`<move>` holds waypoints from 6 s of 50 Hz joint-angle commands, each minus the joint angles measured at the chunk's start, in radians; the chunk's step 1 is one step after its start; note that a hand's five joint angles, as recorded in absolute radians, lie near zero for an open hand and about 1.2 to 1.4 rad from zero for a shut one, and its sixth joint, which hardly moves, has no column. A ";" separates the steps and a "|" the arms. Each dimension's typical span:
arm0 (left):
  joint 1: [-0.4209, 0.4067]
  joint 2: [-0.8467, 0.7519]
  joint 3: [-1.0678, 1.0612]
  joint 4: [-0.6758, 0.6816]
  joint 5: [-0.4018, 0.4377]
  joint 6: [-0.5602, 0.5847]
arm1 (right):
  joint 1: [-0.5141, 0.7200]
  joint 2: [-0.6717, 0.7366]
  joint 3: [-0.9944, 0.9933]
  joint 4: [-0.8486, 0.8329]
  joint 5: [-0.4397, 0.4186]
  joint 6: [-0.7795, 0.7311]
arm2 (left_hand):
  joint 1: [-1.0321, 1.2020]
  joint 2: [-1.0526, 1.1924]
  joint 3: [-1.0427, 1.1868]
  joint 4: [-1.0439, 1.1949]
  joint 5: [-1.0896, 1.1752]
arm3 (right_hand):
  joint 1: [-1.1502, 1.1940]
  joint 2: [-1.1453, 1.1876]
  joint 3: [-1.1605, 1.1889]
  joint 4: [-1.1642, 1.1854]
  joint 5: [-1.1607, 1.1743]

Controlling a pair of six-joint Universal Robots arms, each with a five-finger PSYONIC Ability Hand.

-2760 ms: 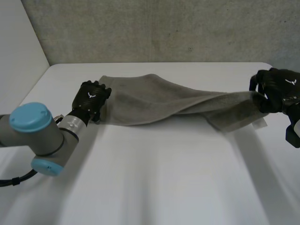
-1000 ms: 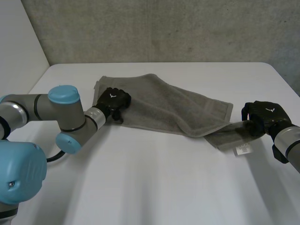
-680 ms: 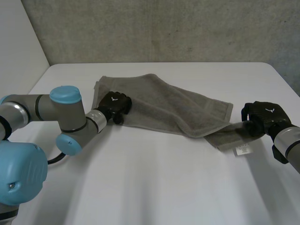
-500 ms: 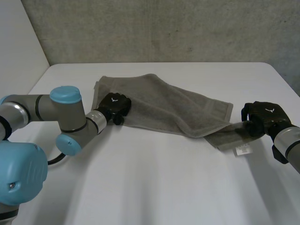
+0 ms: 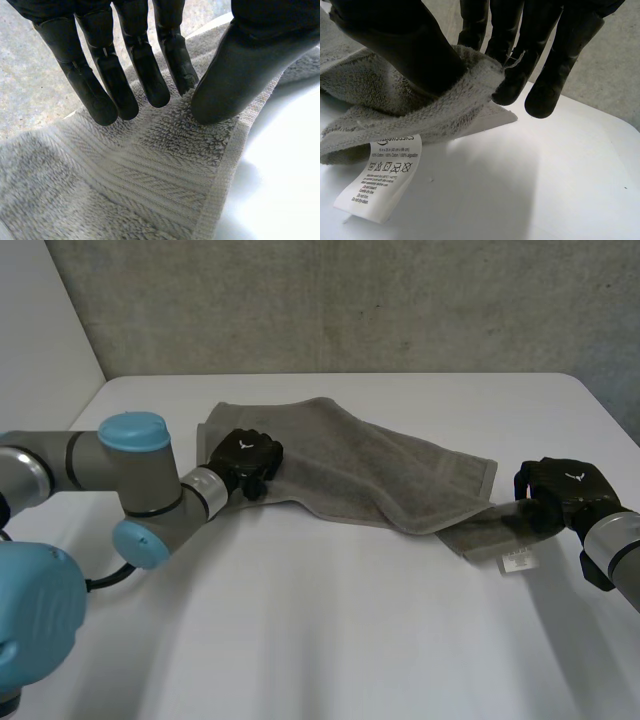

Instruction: Fold the towel.

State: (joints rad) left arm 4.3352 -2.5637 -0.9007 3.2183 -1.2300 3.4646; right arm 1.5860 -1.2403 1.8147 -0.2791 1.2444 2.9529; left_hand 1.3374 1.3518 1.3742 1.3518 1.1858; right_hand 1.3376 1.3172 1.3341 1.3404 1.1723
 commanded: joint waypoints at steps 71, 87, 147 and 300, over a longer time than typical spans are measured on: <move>-0.069 0.126 -0.339 0.339 -0.074 -0.162 | 0.003 -0.036 0.022 0.014 -0.037 0.000 | -0.710 -0.724 -0.747 -0.724 -0.733 | 0.059 0.079 0.062 0.056 0.049; -0.100 0.077 -0.271 0.267 -0.074 -0.067 | 0.003 -0.034 0.020 0.011 -0.037 -0.006 | -0.704 -0.718 -0.741 -0.718 -0.727 | 0.059 0.079 0.062 0.056 0.049; -0.123 0.082 -0.256 0.255 -0.252 0.119 | 0.009 -0.066 0.026 0.017 -0.028 -0.029 | 0.059 0.044 0.022 0.044 0.036 | 0.059 0.079 0.062 0.056 0.049; 0.149 0.741 -1.104 0.543 -0.146 0.209 | -0.205 -0.521 0.057 0.463 -0.280 -0.175 | -0.428 -0.442 -0.465 -0.442 -0.451 | 0.059 0.079 0.062 0.056 0.049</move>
State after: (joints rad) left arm 4.4924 -1.8294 -2.0037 3.7596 -1.3766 3.6767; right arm 1.3768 -1.7623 1.8550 0.2030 0.9638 2.7795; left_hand 0.8992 0.9004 0.9001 0.9000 0.7175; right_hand 1.3368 1.3413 1.3341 1.3404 1.1723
